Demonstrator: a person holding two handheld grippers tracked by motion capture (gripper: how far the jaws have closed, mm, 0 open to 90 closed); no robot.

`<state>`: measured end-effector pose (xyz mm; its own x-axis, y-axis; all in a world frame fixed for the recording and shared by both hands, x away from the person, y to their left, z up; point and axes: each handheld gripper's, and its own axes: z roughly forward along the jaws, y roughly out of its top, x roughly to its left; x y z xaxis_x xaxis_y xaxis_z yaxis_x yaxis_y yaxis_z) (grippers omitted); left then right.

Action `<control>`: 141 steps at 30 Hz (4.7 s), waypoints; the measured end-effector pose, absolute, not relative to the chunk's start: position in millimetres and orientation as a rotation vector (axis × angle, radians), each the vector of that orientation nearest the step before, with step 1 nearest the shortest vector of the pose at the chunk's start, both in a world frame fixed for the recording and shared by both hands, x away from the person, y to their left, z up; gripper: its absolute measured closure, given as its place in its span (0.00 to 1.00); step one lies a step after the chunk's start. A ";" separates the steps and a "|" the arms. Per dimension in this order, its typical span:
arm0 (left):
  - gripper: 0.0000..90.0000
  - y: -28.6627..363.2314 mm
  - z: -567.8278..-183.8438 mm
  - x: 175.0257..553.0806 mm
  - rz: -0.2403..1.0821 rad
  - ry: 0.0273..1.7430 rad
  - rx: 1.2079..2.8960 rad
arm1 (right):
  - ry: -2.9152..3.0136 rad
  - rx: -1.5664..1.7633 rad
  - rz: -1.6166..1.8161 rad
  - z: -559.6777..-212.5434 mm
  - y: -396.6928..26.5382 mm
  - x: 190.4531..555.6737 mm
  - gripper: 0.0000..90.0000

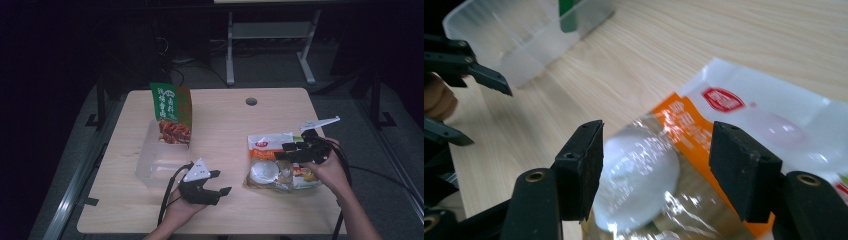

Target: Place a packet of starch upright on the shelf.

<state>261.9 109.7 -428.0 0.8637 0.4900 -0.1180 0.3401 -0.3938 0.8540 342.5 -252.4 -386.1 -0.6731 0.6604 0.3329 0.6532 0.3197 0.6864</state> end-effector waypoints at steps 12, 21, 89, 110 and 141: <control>0.36 103.4 -430.1 257.4 0.182 0.602 2.025 | 2.455 1.464 1.230 -404.0 -291.2 341.9 0.42; 0.36 99.9 -431.6 257.8 0.178 0.594 2.032 | 2.462 1.548 1.230 -422.6 -293.2 353.0 0.47; 0.80 94.7 -447.2 277.7 0.021 0.739 1.917 | 2.529 0.943 1.716 -398.0 -187.9 286.3 1.00; 0.98 101.7 -444.9 274.8 0.123 0.769 1.924 | 2.550 0.944 1.618 -407.2 -182.1 289.1 0.97; 0.98 100.9 -445.0 269.9 0.136 0.755 1.932 | 2.627 0.953 1.408 -414.0 -159.8 290.4 0.97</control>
